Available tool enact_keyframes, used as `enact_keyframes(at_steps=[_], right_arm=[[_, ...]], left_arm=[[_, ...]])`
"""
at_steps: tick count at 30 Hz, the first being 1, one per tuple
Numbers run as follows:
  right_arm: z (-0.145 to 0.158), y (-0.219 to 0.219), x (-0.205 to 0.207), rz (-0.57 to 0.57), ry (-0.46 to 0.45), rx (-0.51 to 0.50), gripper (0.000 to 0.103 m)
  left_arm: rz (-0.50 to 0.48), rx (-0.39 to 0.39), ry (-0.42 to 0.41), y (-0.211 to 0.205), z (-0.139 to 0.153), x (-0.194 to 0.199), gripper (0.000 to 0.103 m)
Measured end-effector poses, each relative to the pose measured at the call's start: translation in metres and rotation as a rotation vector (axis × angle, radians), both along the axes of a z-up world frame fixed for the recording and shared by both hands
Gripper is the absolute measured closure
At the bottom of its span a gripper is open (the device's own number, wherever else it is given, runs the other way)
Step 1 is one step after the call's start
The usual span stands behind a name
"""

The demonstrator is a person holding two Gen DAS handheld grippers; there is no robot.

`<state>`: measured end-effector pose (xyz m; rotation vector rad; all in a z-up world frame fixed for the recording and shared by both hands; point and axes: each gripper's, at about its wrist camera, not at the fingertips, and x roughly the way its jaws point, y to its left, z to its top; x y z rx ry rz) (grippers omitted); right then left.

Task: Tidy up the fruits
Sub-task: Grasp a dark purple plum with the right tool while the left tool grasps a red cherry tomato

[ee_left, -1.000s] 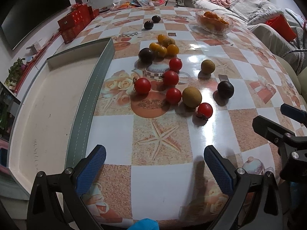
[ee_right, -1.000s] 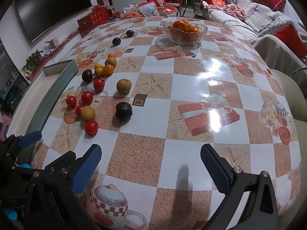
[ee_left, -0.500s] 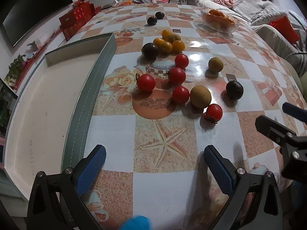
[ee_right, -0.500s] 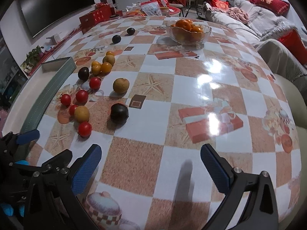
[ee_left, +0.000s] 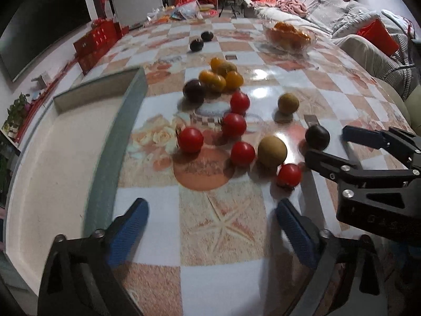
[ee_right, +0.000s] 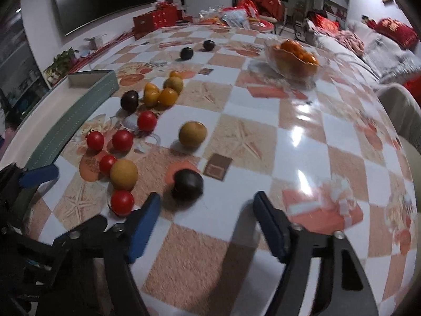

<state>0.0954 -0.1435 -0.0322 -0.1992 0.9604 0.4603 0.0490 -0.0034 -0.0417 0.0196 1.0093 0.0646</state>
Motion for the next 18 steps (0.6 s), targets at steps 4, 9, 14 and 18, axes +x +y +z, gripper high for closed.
enact_keyframes(at_steps=[4, 9, 14, 18], right_arm=[[0.001, 0.008, 0.001, 0.042, -0.028, -0.005, 0.079], [0.002, 0.001, 0.003, 0.031, -0.01, 0.052, 0.079], [0.002, -0.01, 0.002, 0.024, -0.005, 0.076, 0.079], [0.002, -0.021, 0.005, 0.004, -0.001, 0.084, 0.079]], left_arm=[[0.006, 0.009, -0.025, 0.003, 0.0, 0.004, 0.015], [-0.017, 0.004, -0.04, -0.001, 0.003, 0.005, 0.045], [-0.055, -0.042, -0.03, -0.019, 0.004, -0.003, 0.05], [-0.092, -0.041, -0.044, -0.036, 0.005, -0.006, 0.05]])
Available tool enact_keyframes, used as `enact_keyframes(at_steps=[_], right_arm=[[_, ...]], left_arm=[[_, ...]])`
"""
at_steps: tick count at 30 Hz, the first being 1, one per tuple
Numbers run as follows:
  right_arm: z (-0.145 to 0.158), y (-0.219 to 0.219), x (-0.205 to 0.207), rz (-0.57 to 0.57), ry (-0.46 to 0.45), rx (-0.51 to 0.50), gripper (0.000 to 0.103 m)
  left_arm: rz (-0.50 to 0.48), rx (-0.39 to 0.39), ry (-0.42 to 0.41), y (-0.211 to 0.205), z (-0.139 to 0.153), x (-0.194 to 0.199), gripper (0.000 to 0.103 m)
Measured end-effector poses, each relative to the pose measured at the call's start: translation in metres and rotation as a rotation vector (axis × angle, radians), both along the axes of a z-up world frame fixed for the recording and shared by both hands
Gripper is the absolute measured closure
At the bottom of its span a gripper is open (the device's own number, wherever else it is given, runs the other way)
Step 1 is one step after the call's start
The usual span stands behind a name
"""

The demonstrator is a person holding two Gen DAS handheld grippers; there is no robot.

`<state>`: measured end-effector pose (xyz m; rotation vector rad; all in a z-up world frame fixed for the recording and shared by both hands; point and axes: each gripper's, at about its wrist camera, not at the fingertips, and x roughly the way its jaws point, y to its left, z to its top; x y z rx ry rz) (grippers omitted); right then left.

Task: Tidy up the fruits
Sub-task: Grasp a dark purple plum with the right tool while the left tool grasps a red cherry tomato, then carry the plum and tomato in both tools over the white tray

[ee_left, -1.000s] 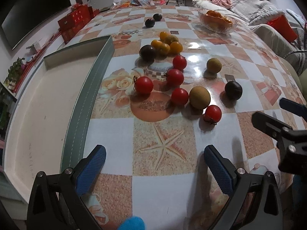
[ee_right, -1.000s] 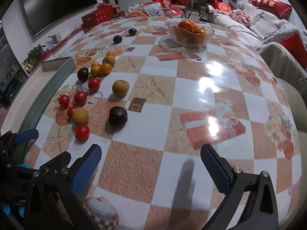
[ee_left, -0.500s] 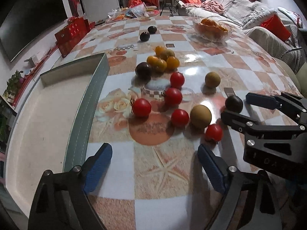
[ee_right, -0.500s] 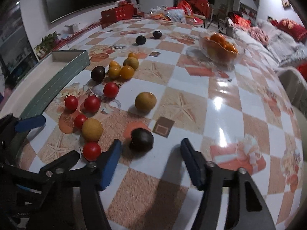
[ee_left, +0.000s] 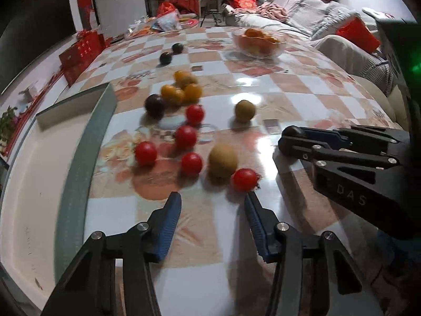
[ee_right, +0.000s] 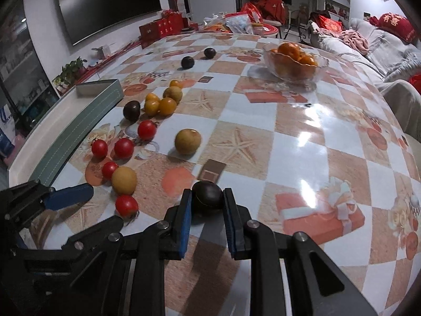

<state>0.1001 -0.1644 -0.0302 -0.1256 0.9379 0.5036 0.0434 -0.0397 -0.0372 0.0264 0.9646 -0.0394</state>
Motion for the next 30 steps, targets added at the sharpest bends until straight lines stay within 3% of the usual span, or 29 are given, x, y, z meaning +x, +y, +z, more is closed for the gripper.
enact_keyframes(at_steps=[10, 14, 15, 30], right_arm=[[0.001, -0.018, 0.0, -0.034, 0.006, 0.011, 0.078], [0.001, -0.021, 0.0, -0.045, 0.008, 0.017, 0.079], [0.001, -0.022, 0.0, -0.047, 0.009, 0.018, 0.079], [0.013, -0.021, -0.01, -0.043, 0.019, 0.043, 0.078]], left_arm=[[0.021, -0.016, 0.005, -0.018, 0.0, 0.01, 0.05], [0.047, -0.01, -0.003, -0.022, 0.0, 0.014, 0.078], [0.056, -0.016, -0.003, -0.021, 0.0, 0.014, 0.08], [0.061, -0.124, -0.024, 0.008, 0.015, -0.005, 0.081]])
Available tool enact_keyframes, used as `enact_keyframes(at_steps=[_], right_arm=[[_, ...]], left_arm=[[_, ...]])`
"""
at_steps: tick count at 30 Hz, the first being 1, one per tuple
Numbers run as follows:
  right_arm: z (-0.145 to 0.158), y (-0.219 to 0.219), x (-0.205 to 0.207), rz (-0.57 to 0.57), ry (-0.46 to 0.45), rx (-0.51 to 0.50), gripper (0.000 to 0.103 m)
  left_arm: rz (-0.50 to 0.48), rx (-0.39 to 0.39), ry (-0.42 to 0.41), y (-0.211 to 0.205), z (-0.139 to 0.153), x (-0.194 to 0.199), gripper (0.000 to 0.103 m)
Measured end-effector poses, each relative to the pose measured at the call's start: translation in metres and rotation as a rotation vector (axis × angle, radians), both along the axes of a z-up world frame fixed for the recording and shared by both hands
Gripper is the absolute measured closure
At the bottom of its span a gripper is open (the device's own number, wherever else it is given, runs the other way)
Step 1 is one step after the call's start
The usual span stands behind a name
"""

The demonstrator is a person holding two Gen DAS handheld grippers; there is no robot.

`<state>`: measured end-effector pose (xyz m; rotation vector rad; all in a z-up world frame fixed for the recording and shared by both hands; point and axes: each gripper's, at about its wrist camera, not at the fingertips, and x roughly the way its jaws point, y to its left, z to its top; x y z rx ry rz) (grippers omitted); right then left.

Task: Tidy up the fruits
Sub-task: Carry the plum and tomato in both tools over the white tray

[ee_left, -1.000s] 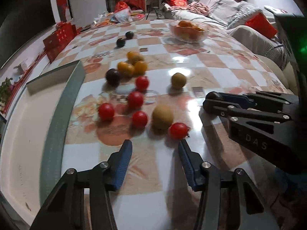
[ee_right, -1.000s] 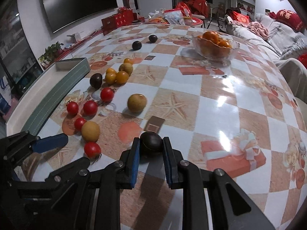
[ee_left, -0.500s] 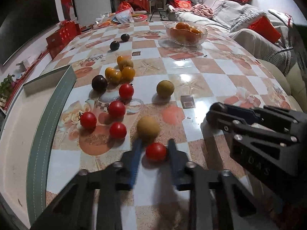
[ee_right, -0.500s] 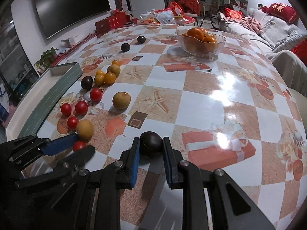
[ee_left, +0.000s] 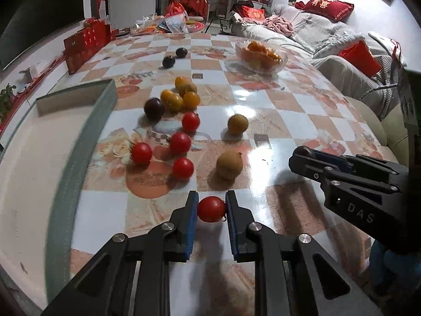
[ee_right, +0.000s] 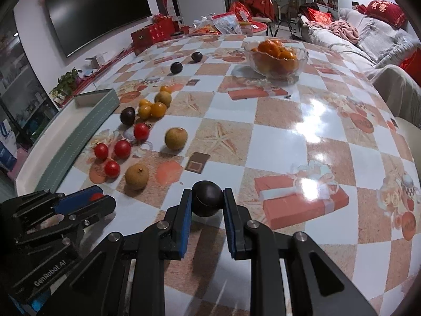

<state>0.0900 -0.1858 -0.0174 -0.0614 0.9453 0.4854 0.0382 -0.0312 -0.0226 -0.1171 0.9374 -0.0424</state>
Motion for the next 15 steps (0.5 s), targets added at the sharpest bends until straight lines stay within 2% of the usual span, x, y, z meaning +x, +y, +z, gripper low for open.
enact_keyframes(at_steps=[7, 15], right_arm=[[0.022, 0.021, -0.005, 0.041, -0.009, 0.023, 0.078], [0.042, 0.065, -0.009, 0.111, -0.018, 0.032, 0.078]], left_arm=[[0.001, -0.018, -0.031, 0.027, 0.028, -0.009, 0.081], [0.061, -0.002, -0.049, 0.088, 0.049, -0.019, 0.081]])
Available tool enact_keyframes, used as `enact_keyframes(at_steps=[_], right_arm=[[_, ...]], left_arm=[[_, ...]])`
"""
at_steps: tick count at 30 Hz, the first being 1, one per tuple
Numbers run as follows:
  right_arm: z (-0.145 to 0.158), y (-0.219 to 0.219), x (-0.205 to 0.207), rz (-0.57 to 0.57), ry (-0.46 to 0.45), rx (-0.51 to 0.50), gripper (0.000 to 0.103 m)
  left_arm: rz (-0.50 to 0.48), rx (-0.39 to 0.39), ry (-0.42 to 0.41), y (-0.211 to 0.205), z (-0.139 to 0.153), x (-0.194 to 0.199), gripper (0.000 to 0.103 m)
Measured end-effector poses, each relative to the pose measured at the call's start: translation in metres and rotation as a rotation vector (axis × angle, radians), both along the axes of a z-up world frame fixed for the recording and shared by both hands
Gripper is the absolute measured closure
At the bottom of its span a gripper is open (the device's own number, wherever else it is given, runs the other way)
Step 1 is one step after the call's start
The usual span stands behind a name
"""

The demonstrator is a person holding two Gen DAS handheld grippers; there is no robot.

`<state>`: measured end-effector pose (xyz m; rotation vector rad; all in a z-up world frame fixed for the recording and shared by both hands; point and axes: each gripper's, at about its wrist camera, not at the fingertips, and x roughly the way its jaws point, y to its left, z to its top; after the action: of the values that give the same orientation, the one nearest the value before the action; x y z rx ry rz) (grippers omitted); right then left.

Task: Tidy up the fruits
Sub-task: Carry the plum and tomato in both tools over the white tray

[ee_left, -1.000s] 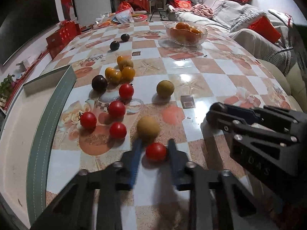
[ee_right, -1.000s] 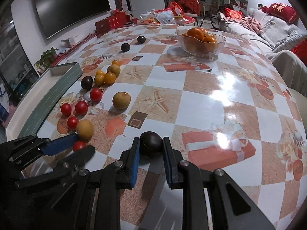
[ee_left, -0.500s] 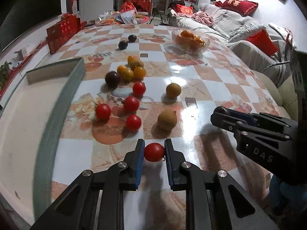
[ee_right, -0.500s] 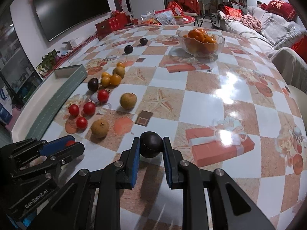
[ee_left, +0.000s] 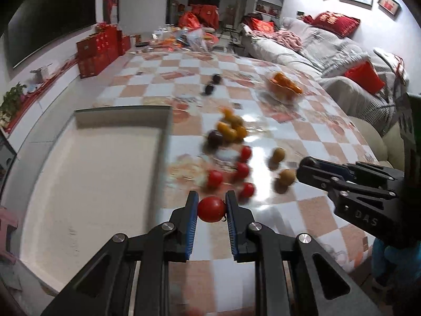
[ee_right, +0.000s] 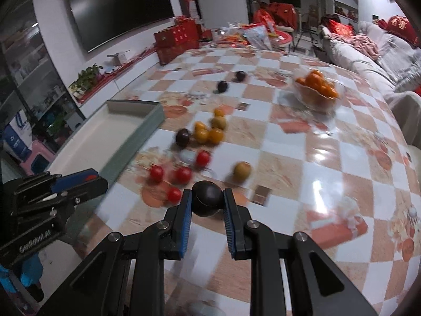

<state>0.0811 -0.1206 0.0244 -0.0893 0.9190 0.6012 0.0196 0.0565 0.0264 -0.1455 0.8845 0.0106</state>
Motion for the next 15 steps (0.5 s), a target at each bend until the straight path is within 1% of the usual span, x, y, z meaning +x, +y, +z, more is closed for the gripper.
enact_keyframes(at_steps=[8, 11, 15], right_arm=[[0.013, 0.066, 0.006, 0.098, 0.01, 0.007, 0.078], [0.016, 0.1, 0.016, 0.144, 0.019, 0.009, 0.078], [0.014, 0.143, 0.032, 0.187, 0.04, 0.005, 0.078]], left_arm=[[0.097, 0.032, 0.012, 0.068, 0.004, 0.009, 0.081], [0.137, 0.04, 0.03, 0.096, 0.002, 0.019, 0.081], [0.178, 0.084, 0.061, 0.12, -0.006, 0.039, 0.081]])
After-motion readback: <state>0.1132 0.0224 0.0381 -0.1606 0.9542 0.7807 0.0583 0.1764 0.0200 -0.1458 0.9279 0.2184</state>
